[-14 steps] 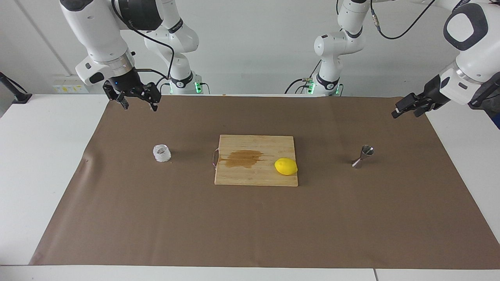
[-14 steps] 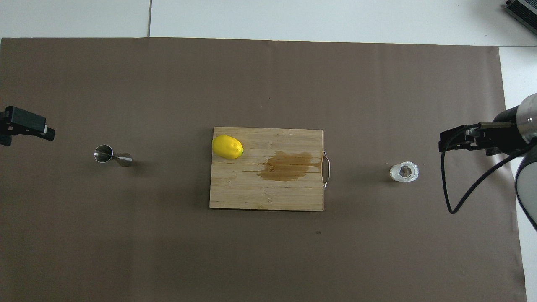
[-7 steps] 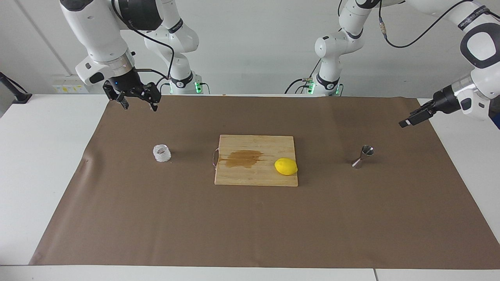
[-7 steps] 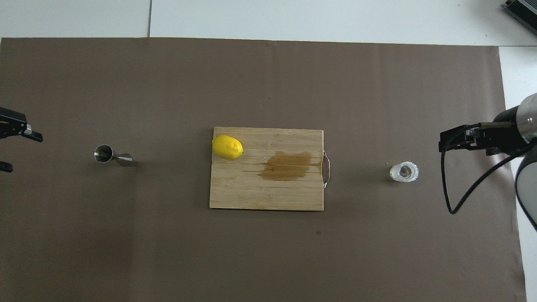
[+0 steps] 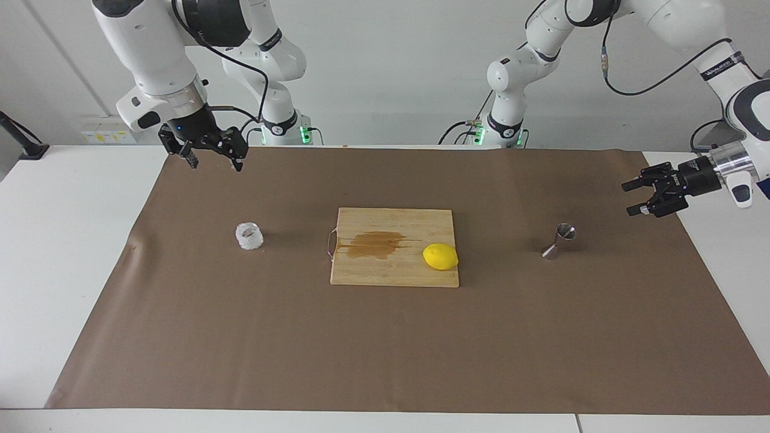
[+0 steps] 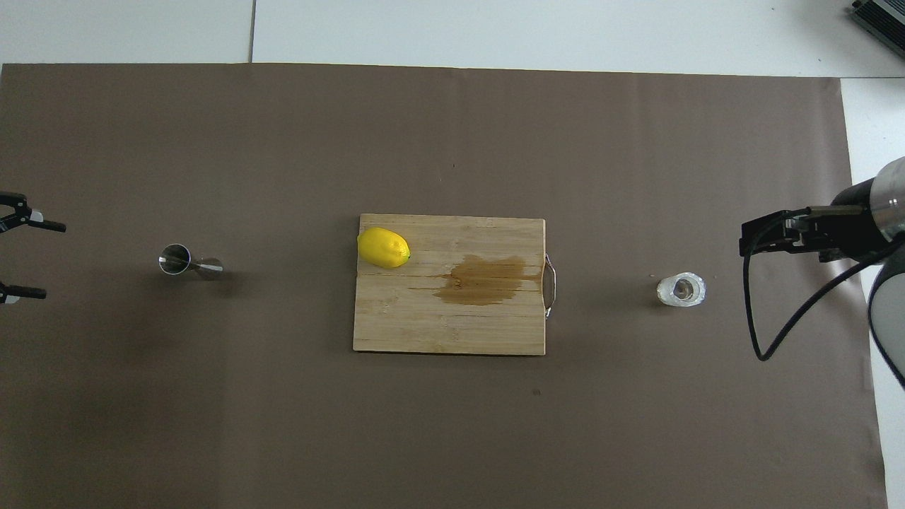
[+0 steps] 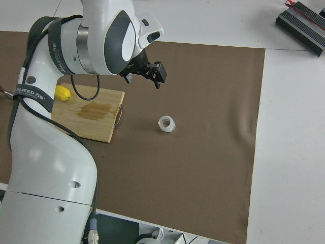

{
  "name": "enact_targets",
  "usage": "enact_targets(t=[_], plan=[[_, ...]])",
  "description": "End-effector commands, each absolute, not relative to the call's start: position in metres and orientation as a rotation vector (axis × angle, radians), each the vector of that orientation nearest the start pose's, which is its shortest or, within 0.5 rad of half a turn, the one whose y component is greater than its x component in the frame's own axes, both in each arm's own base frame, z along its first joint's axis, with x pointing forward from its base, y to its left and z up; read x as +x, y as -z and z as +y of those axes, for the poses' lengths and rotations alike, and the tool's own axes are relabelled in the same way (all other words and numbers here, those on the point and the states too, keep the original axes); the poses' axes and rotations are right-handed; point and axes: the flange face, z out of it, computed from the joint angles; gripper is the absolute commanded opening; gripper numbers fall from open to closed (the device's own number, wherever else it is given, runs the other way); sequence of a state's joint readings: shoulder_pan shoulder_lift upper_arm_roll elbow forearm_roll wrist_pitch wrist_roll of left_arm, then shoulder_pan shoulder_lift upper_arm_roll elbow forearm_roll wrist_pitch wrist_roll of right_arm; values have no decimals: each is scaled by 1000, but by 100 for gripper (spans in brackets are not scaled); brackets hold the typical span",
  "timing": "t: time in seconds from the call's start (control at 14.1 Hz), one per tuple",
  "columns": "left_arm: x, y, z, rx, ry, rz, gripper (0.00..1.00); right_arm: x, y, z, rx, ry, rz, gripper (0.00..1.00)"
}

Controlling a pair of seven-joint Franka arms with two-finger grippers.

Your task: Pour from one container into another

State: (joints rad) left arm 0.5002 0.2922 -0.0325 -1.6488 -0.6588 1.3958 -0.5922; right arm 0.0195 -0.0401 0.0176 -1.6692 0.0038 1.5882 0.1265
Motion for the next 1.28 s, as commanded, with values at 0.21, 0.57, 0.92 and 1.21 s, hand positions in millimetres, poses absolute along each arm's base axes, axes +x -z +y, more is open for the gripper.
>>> enact_targets(t=[0.21,0.57,0.92,1.21], plan=[[550,-372,207,1681,909,1482,100,537,-605,19,-3140,-63,169,100],[549,-317,210,1466,988,1536,100,537,-605,19,-3140,-63,169,100],[540,-268,195,1287,1067,1531,100,537,-605,19,-3140,-63,169,100],[539,-254,183,1306,1074,1485,100,537,-605,19,-3140,-63,169,100]])
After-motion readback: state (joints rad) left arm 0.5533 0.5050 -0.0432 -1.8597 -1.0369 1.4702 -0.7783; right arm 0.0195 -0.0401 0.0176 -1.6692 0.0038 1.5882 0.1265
